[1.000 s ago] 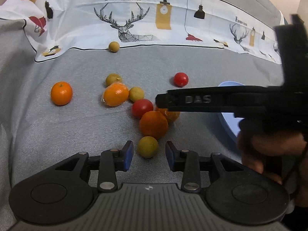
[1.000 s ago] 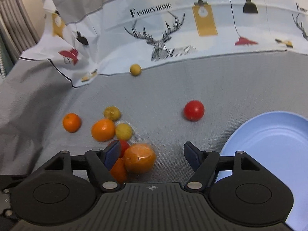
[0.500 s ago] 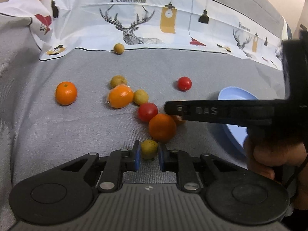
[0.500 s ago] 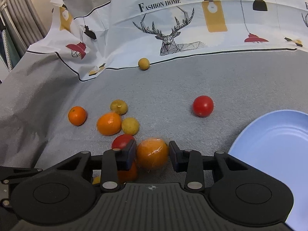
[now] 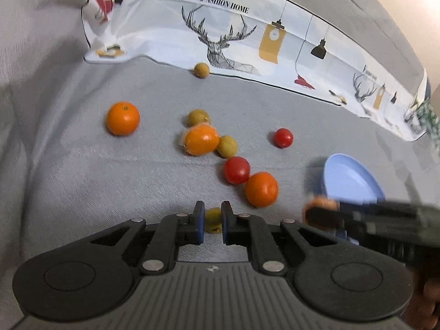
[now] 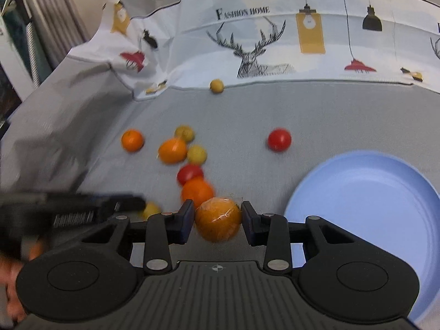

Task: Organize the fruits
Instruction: 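Grasp the bagged orange with the right gripper while the left gripper grasps a yellow plum, then carry the orange in the right gripper and the plum in the left gripper over the blue plate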

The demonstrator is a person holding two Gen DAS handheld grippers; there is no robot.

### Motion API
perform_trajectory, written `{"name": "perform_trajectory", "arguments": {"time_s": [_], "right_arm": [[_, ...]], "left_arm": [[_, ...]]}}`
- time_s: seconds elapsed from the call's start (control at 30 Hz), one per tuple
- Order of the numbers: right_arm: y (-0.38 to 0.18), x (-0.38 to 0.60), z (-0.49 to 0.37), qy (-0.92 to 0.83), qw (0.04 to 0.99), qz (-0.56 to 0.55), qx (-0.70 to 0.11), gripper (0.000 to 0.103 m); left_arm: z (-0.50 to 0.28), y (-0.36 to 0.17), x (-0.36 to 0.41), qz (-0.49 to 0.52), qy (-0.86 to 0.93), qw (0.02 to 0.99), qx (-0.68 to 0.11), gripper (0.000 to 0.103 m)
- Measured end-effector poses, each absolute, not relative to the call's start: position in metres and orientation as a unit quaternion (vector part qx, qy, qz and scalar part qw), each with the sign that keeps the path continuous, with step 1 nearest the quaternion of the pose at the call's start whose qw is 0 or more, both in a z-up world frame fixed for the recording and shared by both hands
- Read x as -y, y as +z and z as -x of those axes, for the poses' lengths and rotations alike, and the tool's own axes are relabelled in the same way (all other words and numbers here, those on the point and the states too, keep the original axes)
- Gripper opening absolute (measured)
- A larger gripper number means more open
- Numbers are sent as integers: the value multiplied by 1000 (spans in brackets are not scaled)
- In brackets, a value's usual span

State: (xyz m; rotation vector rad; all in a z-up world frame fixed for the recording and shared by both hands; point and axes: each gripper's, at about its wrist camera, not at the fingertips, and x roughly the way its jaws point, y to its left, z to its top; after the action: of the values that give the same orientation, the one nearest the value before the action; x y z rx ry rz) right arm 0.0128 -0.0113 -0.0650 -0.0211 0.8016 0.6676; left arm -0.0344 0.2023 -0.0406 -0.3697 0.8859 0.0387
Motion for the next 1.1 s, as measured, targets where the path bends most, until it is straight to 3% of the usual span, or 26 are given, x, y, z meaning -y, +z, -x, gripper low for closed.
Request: {"name": "perform_trajectory", "arguments": {"time_s": [0.33, 0.87, 1.1], "right_arm": [[-88, 16, 8, 310, 851, 52, -422, 39], [-90, 12, 15, 326, 845, 87, -414, 40], [-45, 33, 10, 336, 869, 73, -355, 39]], "left_arm": [[28, -47, -177, 121, -9, 886, -448, 28], [25, -52, -163, 70, -17, 891, -447, 28], [30, -33, -156, 66, -23, 906, -418, 28]]}}
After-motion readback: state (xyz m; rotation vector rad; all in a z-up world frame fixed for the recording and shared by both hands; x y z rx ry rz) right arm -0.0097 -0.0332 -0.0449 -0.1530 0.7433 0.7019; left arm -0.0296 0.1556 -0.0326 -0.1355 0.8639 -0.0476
